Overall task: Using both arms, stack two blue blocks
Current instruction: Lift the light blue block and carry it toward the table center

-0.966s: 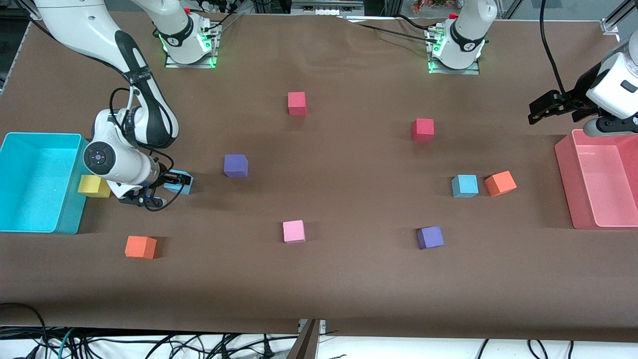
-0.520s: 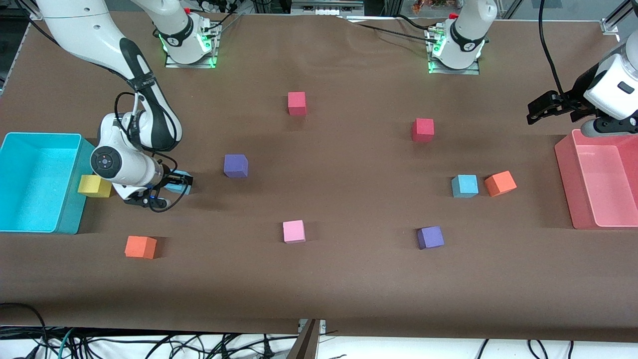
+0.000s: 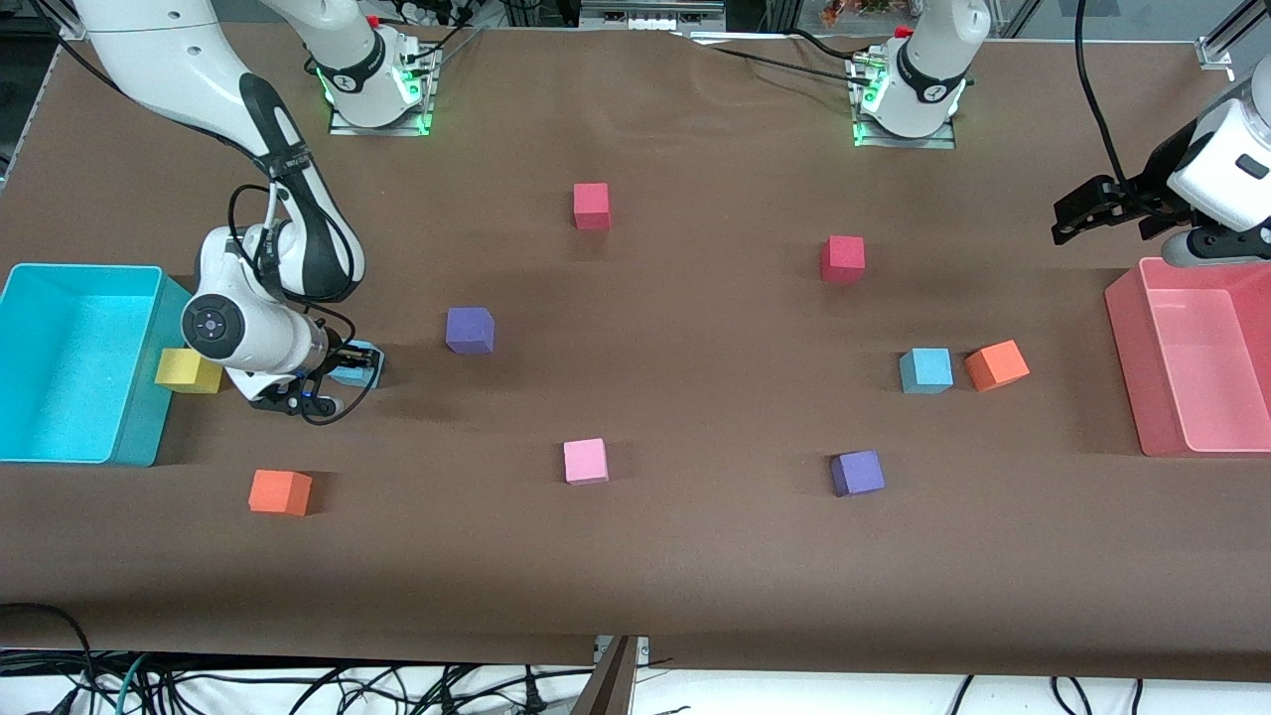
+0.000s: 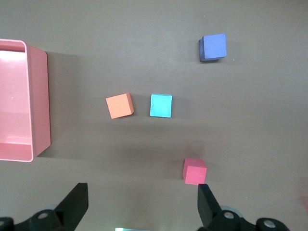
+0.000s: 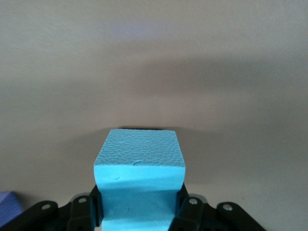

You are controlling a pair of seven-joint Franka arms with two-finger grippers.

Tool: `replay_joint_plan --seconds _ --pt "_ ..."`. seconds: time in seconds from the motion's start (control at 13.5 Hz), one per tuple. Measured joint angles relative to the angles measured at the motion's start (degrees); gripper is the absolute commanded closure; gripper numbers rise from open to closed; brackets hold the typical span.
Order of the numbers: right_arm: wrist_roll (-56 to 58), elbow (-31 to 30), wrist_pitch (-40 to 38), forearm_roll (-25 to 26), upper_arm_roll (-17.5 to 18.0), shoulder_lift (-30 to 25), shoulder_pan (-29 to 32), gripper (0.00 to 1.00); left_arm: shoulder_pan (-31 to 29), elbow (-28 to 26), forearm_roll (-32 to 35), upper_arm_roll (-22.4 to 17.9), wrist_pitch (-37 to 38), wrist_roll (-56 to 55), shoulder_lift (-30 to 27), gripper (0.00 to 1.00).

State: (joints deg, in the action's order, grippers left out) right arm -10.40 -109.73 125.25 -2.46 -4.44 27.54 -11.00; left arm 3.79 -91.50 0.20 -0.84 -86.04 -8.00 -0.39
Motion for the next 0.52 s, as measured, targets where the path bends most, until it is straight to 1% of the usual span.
replay_joint_plan --seconds 0.15,0.3,0.52 --pt "0.00 5.57 -7.10 -0.01 0.14 -0.45 -1.35 1.00 0.00 0.00 0.00 0.00 0.00 0.00 -0.03 0.00" --pt "-0.32 11.13 -13.07 -0.18 0.31 -0.87 -4.05 1.00 0.00 -0.01 0.00 0.00 0.00 0.00 -0.05 0.00" --pt "-5.39 16.13 -16.31 -0.56 0.57 -0.52 -10.63 1.00 0.00 -0.02 0.00 -0.01 0.00 0.00 -0.06 0.00"
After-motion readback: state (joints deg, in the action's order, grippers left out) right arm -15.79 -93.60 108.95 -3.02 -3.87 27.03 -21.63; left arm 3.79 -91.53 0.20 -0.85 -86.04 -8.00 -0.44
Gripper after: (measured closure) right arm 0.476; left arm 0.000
